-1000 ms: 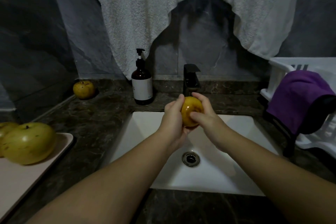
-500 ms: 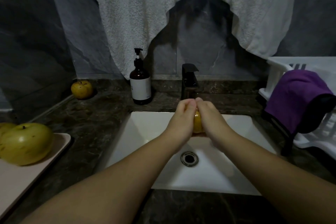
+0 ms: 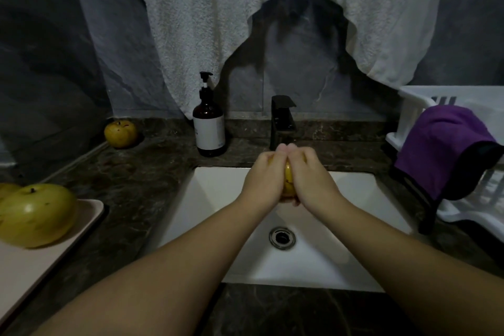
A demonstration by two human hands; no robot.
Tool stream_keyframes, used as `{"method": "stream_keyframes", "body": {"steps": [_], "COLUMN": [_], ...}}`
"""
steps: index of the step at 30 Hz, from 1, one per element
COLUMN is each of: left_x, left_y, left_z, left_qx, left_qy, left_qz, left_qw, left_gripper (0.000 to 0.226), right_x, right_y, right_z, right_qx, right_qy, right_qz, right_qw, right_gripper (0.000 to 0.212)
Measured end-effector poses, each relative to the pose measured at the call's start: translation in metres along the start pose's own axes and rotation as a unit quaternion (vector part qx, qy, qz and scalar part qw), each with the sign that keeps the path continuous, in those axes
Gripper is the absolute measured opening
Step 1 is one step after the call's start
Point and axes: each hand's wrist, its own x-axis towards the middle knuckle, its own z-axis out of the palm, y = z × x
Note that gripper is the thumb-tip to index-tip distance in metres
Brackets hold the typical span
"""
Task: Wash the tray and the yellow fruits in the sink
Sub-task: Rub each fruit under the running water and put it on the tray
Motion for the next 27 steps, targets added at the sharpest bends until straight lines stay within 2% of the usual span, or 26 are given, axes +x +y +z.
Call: {"method": "stream_keyframes", "body": {"steps": [2, 3, 4, 5, 6, 7, 8, 9, 10, 11, 13, 14, 15, 17, 19, 20, 24, 26, 27], "left_x": [-0.003, -0.004, -0.004, -0.003, -0.001, 0.001, 0.002, 0.001, 0.001, 0.0, -0.006, -0.008, -0.009, -0.01, -0.008, -0.007, -0.007, -0.004, -0.003], "left_y": [0.004, 0.005, 0.004, 0.003, 0.001, 0.0, -0.001, -0.002, -0.001, 0.001, 0.006, 0.008, 0.009, 0.009, 0.006, 0.006, 0.006, 0.005, 0.005], "left_z": [-0.007, -0.009, -0.01, -0.008, -0.006, -0.004, -0.004, -0.003, -0.004, -0.006, -0.013, -0.015, -0.015, -0.009, -0.004, -0.003, -0.007, -0.011, -0.012], "left_qx": [-0.133, -0.164, -0.153, -0.112, -0.044, 0.04, 0.116, 0.143, 0.106, 0.026, -0.137, -0.183, -0.202, -0.192, -0.211, -0.243, -0.344, -0.369, -0.376], "left_qy": [-0.092, -0.122, -0.131, -0.114, -0.078, -0.039, -0.003, 0.004, -0.021, -0.058, -0.136, -0.156, -0.161, -0.124, -0.08, -0.073, -0.06, -0.052, -0.05], "left_qz": [-0.158, -0.194, -0.194, -0.157, -0.087, -0.009, 0.053, 0.064, 0.028, -0.05, -0.21, -0.247, -0.258, -0.22, -0.162, -0.155, -0.173, -0.174, -0.171], "left_qw": [0.974, 0.959, 0.96, 0.975, 0.992, 0.998, 0.992, 0.988, 0.994, 0.997, 0.958, 0.939, 0.931, 0.948, 0.961, 0.955, 0.921, 0.912, 0.909], "left_gripper": [0.058, 0.066, 0.071, 0.07, 0.066, 0.06, 0.056, 0.054, 0.055, 0.059, 0.074, 0.08, 0.082, 0.069, 0.05, 0.046, 0.057, 0.057, 0.057], "right_x": [0.002, 0.004, 0.004, 0.005, 0.005, 0.005, 0.005, 0.004, 0.004, 0.004, 0.006, 0.008, 0.01, 0.012, 0.011, 0.01, 0.006, 0.006, 0.007], "right_y": [0.008, 0.009, 0.009, 0.007, 0.005, 0.003, 0.002, 0.003, 0.005, 0.006, 0.01, 0.011, 0.012, 0.012, 0.009, 0.009, 0.015, 0.018, 0.019], "right_z": [-0.011, -0.015, -0.017, -0.016, -0.013, -0.01, -0.008, -0.006, -0.006, -0.007, -0.017, -0.021, -0.023, -0.019, -0.01, -0.008, -0.011, -0.014, -0.015], "right_qx": [-0.12, -0.128, -0.099, -0.035, 0.056, 0.133, 0.162, 0.146, 0.102, 0.029, -0.116, -0.138, -0.12, -0.029, 0.015, -0.002, -0.06, -0.066, -0.059], "right_qy": [0.016, 0.004, -0.014, -0.035, -0.057, -0.076, -0.085, -0.084, -0.073, -0.055, -0.038, -0.046, -0.053, -0.06, -0.078, -0.084, -0.117, -0.106, -0.092], "right_qz": [-0.148, -0.179, -0.167, -0.108, -0.011, 0.097, 0.163, 0.172, 0.127, 0.044, -0.131, -0.172, -0.173, -0.099, -0.01, -0.002, -0.069, -0.086, -0.089], "right_qw": [0.982, 0.975, 0.981, 0.993, 0.997, 0.983, 0.969, 0.971, 0.984, 0.997, 0.984, 0.974, 0.976, 0.993, 0.997, 0.996, 0.989, 0.988, 0.99], "right_gripper": [0.049, 0.047, 0.043, 0.039, 0.042, 0.046, 0.053, 0.057, 0.057, 0.056, 0.052, 0.049, 0.046, 0.043, 0.051, 0.057, 0.079, 0.072, 0.061]}}
